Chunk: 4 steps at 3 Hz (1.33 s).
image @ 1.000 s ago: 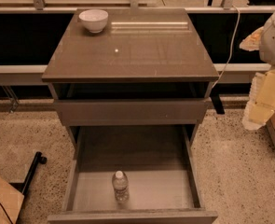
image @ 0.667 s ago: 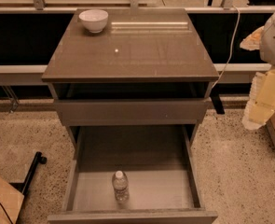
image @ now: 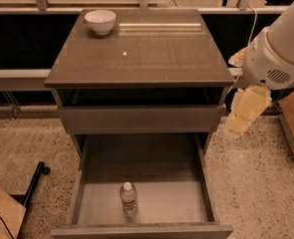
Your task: Pick water bottle from middle drawer and place on counter
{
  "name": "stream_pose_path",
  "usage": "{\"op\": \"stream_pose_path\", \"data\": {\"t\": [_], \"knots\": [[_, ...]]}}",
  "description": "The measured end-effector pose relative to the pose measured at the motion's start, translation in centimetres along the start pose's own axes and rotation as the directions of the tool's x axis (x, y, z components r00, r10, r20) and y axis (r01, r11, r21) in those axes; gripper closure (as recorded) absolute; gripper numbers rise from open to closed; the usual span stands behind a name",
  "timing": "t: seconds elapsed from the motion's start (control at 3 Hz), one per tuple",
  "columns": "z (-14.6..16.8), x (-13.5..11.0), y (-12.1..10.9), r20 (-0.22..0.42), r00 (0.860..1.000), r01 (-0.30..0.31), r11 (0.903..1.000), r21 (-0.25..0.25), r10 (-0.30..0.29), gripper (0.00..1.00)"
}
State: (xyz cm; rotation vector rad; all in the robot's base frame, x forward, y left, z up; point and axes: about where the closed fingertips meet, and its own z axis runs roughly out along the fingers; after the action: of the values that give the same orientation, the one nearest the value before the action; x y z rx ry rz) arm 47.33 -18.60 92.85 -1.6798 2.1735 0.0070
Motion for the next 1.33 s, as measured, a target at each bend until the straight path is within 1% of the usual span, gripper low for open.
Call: {"op": "stream_pose_path", "data": {"t": [0.33, 0.67, 1.0, 1.33], "knots": [[0.0, 0.0, 0.0, 0.000, 1.000, 0.000, 1.0000, 0.000, 0.000, 0.00], [1.7, 0.1, 0.5, 0.063, 0.998, -0.020, 0.9997, -0.013, 0.020, 0.00], [7.7, -0.1, 1.6, 0.181, 0.982, -0.041, 0.9970, -0.066, 0.052, 0.00], [12.3, 0.2, 2.5, 0.244, 0.965, -0.069, 0.9915, -0.111, 0.094, 0.00]]}}
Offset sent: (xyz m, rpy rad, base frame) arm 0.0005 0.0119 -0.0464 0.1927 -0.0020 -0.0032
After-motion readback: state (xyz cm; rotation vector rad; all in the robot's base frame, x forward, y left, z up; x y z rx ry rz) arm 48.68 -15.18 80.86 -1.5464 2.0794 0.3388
